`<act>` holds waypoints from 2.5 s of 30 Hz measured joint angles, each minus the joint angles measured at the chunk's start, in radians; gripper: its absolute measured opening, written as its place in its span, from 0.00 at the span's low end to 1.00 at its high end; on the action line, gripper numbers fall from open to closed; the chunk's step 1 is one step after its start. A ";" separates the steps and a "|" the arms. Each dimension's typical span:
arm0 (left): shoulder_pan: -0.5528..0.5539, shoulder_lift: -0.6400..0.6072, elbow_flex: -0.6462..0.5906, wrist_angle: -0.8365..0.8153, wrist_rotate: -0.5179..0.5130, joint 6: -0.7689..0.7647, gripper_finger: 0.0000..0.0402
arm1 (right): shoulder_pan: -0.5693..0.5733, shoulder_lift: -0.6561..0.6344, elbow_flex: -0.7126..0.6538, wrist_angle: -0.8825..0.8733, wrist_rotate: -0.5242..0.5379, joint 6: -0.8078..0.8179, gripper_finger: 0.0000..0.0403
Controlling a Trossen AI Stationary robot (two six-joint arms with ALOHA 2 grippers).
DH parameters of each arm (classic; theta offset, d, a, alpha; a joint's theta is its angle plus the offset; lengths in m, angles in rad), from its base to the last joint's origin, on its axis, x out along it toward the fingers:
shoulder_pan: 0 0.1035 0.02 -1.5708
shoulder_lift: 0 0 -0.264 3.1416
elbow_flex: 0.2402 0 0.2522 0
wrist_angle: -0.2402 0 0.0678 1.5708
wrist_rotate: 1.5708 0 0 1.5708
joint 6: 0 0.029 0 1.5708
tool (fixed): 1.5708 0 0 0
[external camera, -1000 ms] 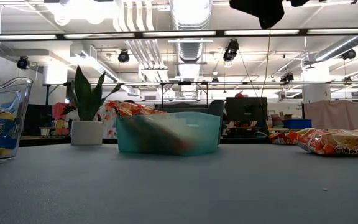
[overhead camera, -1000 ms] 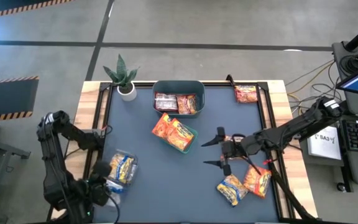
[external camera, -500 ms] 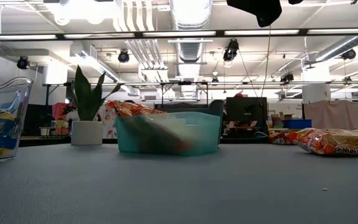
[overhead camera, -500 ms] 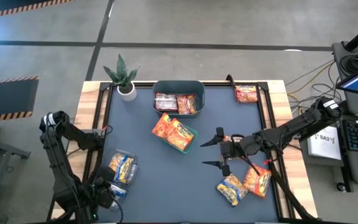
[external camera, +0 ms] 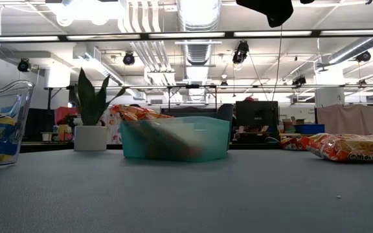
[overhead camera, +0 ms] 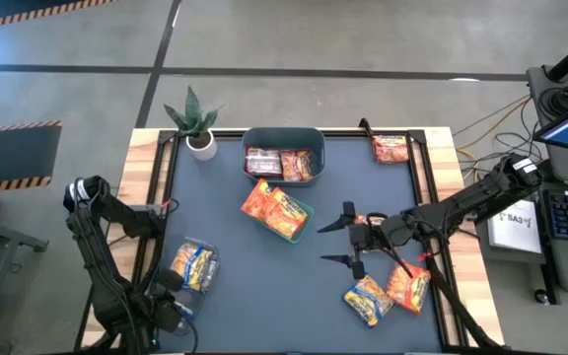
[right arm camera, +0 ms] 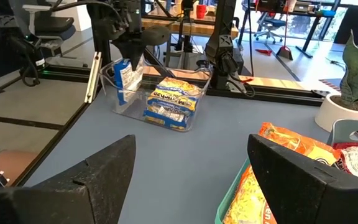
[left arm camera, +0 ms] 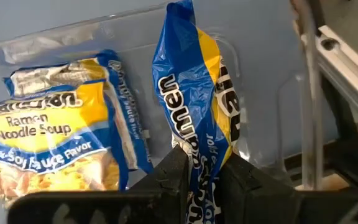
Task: Sort Maruchan noodles
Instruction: Put the blue noodle pack into the transparent bin, then put the orange noodle pack into the green bin
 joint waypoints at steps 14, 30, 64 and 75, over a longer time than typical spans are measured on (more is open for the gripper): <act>0.000 0.000 0.000 0.020 -0.002 0.000 0.13 | 0.000 0.000 0.000 0.008 0.002 0.000 0.73; 0.000 0.095 0.038 -0.007 0.011 0.000 0.33 | 0.000 0.000 0.000 0.008 0.001 0.007 0.73; 0.111 0.103 0.085 -0.316 -0.255 -0.234 0.05 | 0.000 0.000 0.000 0.007 0.001 0.000 0.73; 0.124 0.053 0.288 -0.269 -0.691 -0.018 0.00 | -0.042 -0.008 0.049 -0.252 0.129 0.494 0.72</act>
